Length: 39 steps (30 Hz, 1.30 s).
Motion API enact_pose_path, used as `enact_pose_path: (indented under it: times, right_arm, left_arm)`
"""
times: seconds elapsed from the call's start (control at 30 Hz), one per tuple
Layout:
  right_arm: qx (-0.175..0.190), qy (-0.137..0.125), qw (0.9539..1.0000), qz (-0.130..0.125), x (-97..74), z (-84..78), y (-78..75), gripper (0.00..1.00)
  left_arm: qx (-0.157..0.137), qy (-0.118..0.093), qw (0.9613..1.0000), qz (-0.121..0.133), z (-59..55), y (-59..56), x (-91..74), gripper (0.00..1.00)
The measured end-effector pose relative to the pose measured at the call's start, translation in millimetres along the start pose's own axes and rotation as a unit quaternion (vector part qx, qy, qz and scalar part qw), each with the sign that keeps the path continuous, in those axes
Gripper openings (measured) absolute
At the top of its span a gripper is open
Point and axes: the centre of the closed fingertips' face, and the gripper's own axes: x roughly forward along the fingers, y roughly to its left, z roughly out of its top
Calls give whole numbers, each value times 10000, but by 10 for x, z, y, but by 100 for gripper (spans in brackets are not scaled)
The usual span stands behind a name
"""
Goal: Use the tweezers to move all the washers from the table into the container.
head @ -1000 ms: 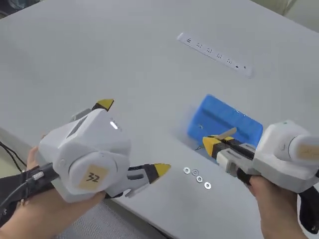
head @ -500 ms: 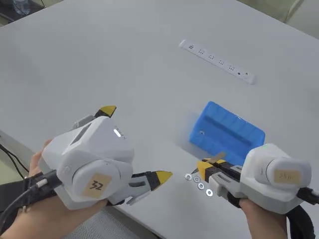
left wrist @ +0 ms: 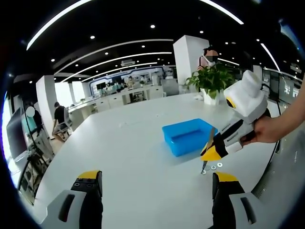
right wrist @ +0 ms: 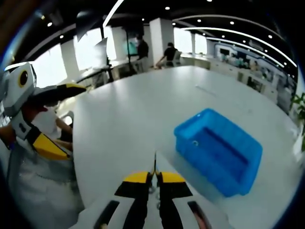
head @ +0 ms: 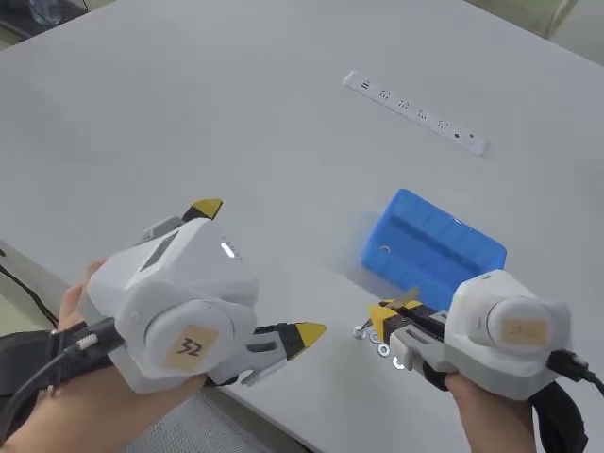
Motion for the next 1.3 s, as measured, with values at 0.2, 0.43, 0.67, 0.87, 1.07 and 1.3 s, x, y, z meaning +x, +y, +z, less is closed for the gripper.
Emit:
enact_pose_path:
  times: [0.2,0.43,0.67,0.87,1.07,1.3]
  right_arm:
    - [136,-30,9999,67,-6,14,-28,4]
    - [100,29,9999,53,20,-30,-24,4]
    - [20,15,10000,37,23,-25,2,4]
    - [11,-10,10000,-27,24,-22,17,4]
    - [-200,25,9998,-14,20,-8,58,3]
    - [-201,85,9998,-45,-11,0,30,3]
  left_arm:
    - [20,21,10000,2,-8,0,4,98]
    - [49,62,10000,16,-21,6,8,97]
    - [47,56,10000,26,-18,11,6,97]
    - [-34,-53,10000,8,20,12,-4,98]
    - [-46,-97,9999,4,36,8,-11,98]
    - [-22,-101,9999,37,36,19,-14,98]
